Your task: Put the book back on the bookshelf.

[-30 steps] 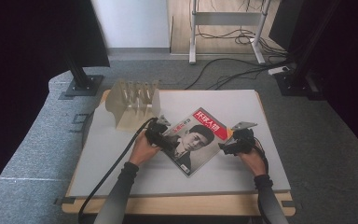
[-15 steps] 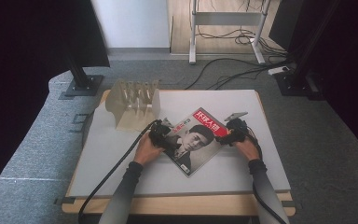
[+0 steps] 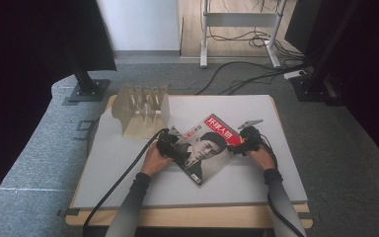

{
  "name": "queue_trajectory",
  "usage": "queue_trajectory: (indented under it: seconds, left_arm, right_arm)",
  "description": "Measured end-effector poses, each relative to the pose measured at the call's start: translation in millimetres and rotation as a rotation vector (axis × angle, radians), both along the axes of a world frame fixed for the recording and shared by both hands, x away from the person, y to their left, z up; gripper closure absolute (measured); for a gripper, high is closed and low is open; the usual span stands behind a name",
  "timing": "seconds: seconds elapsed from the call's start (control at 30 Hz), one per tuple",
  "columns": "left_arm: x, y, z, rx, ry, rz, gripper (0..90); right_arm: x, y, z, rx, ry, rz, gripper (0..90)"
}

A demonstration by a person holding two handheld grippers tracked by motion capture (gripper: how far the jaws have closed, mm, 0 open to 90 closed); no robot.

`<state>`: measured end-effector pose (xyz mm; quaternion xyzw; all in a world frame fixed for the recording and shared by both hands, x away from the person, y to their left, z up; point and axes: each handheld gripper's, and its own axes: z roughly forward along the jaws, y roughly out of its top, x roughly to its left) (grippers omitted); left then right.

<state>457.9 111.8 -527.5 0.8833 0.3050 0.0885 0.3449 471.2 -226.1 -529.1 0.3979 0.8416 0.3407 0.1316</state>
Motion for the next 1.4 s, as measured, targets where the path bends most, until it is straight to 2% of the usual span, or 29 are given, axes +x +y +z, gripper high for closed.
queue_trajectory:
  seconds: [0.2, 0.43, 0.63, 0.73, 0.8, 0.87, 0.93, 1.07, 1.1, 1.17, 1.4]
  left_arm:
    - [-3.9, -0.3, 0.2, 0.005, -0.001, 0.005, 0.0]
    - [-16.7, 1.6, 1.5, 0.020, 0.007, -0.002, 0.0]
    - [-32.6, 5.9, 3.0, 0.033, 0.021, -0.017, 0.0]
    - [-44.2, 10.4, 3.1, 0.033, 0.023, -0.025, 0.0]
    - [-46.3, 11.4, 3.3, 0.036, 0.024, -0.029, 0.0]
    - [-56.1, 14.0, 3.7, 0.038, 0.027, -0.029, 0.0]
    - [-59.0, 15.1, 4.0, 0.042, 0.028, -0.032, 0.0]
    - [-75.7, 19.0, 4.6, 0.046, 0.031, -0.033, 0.0]
    - [-75.7, 19.0, 4.6, 0.046, 0.031, -0.033, 0.0]
    - [-87.4, 21.9, 4.4, 0.046, 0.027, -0.032, 0.0]
    - [-96.8, 23.8, 3.9, 0.039, 0.026, -0.038, 0.0]
  right_arm:
    - [-3.9, 0.6, -0.4, 0.000, -0.006, -0.002, 0.5]
    - [-14.1, 2.1, -0.3, 0.000, -0.005, 0.003, 0.6]
    - [-29.4, 5.1, -0.5, 0.001, -0.008, 0.017, 0.8]
    - [-43.0, 7.5, -1.4, 0.011, -0.017, 0.023, 0.9]
    - [-49.0, 8.4, -1.6, 0.013, -0.019, 0.029, 0.9]
    - [-57.1, 10.3, -1.8, 0.015, -0.018, 0.029, 0.9]
    - [-60.4, 11.0, -1.8, 0.015, -0.020, 0.032, 0.9]
    - [-77.7, 15.5, -1.6, 0.012, -0.021, 0.034, 0.8]
    - [-77.7, 15.5, -1.6, 0.012, -0.021, 0.034, 0.8]
    - [-88.2, 18.1, -2.0, 0.014, -0.022, 0.037, 0.5]
    - [-94.2, 17.4, 0.9, -0.005, -0.011, 0.060, 1.2]
